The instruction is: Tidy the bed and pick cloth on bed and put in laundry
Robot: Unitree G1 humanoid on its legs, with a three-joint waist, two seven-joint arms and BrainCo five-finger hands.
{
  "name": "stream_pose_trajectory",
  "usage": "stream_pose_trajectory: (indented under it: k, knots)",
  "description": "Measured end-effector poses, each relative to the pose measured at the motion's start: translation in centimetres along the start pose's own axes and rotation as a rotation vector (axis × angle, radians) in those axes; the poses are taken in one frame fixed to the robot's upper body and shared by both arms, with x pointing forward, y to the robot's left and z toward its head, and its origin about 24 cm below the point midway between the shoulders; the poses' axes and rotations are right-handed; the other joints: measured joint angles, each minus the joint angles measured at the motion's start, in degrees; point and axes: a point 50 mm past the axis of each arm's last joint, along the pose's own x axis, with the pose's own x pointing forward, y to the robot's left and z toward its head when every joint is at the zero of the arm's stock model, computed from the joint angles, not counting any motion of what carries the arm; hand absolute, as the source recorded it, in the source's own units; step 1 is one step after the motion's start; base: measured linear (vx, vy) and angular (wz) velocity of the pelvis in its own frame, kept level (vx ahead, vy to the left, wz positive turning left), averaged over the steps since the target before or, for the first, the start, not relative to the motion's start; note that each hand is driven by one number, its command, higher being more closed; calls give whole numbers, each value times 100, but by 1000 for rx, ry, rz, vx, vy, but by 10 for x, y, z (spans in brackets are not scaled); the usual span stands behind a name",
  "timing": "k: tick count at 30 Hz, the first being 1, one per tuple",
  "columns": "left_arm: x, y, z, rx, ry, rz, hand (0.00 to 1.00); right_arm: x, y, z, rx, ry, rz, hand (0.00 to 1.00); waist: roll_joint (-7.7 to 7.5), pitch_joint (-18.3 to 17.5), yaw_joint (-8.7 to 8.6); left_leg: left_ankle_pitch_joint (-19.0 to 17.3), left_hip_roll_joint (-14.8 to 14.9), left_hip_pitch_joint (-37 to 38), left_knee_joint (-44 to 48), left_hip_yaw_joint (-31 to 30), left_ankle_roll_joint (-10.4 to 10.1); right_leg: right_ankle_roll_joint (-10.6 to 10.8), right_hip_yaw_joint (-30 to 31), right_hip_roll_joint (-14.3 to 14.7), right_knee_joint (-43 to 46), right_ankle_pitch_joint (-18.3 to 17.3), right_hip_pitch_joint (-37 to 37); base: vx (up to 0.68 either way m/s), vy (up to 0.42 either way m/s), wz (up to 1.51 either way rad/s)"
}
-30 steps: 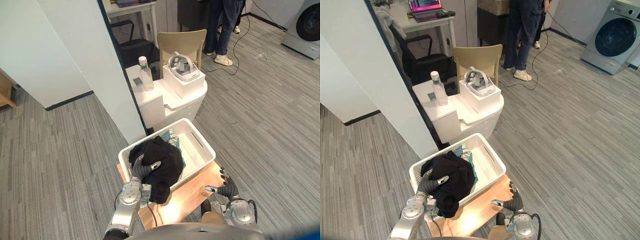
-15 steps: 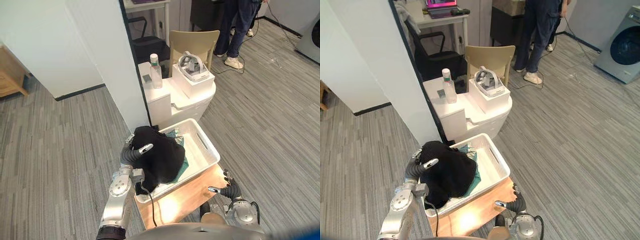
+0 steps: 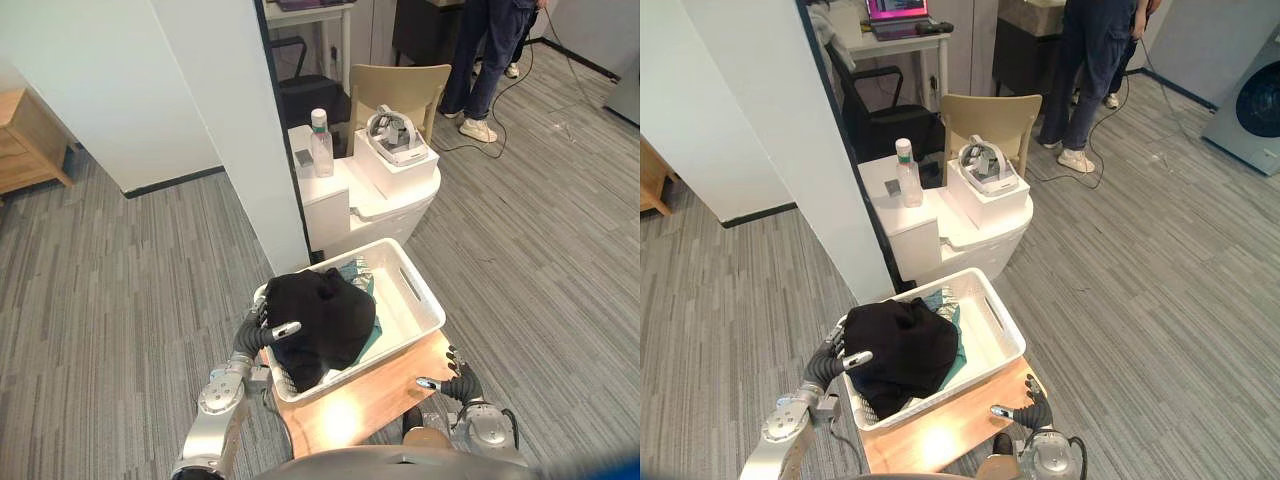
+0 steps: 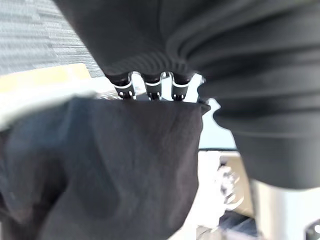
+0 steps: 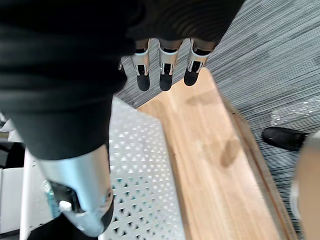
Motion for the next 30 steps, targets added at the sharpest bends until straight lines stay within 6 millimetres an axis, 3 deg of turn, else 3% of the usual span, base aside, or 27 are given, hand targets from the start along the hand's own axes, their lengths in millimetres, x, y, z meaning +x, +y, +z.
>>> stream_pose_trajectory:
  k: [6, 12, 16, 20, 23, 27, 30]
  knots:
    - [-3, 13, 1, 81, 14, -53, 0, 4, -7, 1, -20, 3, 20, 0, 58, -50, -14, 12, -22, -73, 1, -24, 5, -1, -60, -13, 0, 2, -52, -15, -24, 2]
    - [-8, 18, -1, -43, -6, -53, 0, 4, -7, -4, -1, 26, 37, 0, 57, -51, -10, 13, -26, -72, 2, -37, 5, -1, -91, -19, 0, 3, -40, -6, -11, 1]
    - [-13, 11, -10, -186, 3, -10, 0, 3, -9, -13, -10, 63, 27, 0, 60, -52, 5, 22, -24, -69, 2, -183, 18, -1, -259, -37, -1, 3, 61, -26, -32, 16]
    - [-22, 13, -37, -413, 67, 154, 0, 2, -11, -21, -9, 98, -5, 0, 66, -51, 100, 54, -21, -62, 1, -322, 40, -2, -408, -50, 0, 1, 160, -37, -31, 18]
    - [-34, 23, -62, -595, 121, 351, 0, 0, -10, -28, 31, 131, -46, 0, 69, -50, 291, 77, -7, 1, -8, -363, 44, -40, -483, -49, 0, -32, 272, -42, -28, 10]
    - [-58, 25, -102, -770, 249, 571, 0, -1, -1, -30, 66, 154, -67, 0, 65, -58, 343, 82, 7, 32, -32, -436, 35, -54, -671, -85, 0, -121, 382, -71, -31, 21]
    - [-78, 19, -133, -849, 387, 707, 0, -3, 3, -39, 77, 204, -88, 0, 48, -67, 543, 48, 8, 33, -37, -447, 46, -39, -697, -101, 0, -195, 445, -59, -11, 6]
